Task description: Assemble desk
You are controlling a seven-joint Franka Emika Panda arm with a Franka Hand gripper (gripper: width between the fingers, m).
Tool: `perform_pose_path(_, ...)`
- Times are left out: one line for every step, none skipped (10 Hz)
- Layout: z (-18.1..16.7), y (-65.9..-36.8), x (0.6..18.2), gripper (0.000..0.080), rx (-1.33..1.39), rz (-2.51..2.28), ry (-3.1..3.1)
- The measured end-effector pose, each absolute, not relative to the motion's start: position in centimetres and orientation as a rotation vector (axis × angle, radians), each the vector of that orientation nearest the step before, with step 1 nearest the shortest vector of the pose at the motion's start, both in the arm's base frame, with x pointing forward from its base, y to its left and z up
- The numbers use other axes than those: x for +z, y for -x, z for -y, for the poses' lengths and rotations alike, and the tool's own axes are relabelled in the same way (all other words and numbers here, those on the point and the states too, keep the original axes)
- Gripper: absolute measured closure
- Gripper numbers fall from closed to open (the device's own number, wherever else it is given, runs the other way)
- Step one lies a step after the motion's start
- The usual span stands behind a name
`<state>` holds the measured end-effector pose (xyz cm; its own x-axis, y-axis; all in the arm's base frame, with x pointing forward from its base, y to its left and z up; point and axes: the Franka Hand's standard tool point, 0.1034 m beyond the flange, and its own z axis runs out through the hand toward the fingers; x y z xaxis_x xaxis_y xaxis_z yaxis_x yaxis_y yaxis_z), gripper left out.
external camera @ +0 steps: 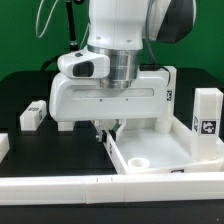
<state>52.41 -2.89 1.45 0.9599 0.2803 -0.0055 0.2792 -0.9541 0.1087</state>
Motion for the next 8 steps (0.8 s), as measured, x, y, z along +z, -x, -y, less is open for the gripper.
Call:
perform_pose_path(3.3, -52.5, 1.5, 0.0722, 0.014, -0.507, -2.988)
perform_pose_path(3.8, -52.5, 1.5, 0.0722, 0.013, -0.565, -2.975)
perform_pose_path(4.2, -52.7, 1.7, 0.0722, 0.01, -0.677, -2.944)
perform_pose_path(5.1, -53.4, 2.0, 0.0722, 0.02, -0.821, -2.894)
perform_pose_path(5.6, -54.3, 2.1, 0.0722, 0.023, -0.954, -2.845)
perform_pose_path(5.9, -55.1, 2.1, 0.0722, 0.024, -1.087, -2.79)
perform_pose_path(5.9, -56.3, 2.1, 0.0723, 0.031, -1.203, -2.737)
perform_pose_path(5.5, -57.8, 2.1, 0.0726, 0.044, -1.328, -2.669)
